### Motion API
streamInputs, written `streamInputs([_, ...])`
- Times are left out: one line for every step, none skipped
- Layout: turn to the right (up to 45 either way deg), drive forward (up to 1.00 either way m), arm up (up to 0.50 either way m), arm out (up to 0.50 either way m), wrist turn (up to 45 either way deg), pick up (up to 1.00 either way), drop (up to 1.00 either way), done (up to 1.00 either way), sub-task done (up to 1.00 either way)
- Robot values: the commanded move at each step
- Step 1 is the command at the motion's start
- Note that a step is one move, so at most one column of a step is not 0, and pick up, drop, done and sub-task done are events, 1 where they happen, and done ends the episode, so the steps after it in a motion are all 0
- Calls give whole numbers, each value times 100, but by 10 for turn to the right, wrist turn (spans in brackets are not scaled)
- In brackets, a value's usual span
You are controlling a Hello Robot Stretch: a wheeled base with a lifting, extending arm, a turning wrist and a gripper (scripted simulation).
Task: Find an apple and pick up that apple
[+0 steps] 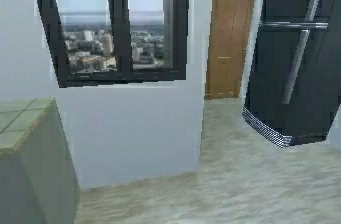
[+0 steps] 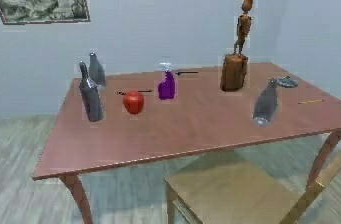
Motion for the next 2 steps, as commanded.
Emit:
streamInputs([390,0,0,0,0,0,0,0,0])
streamInputs([0,55,0,0,0,0,0,0,0])
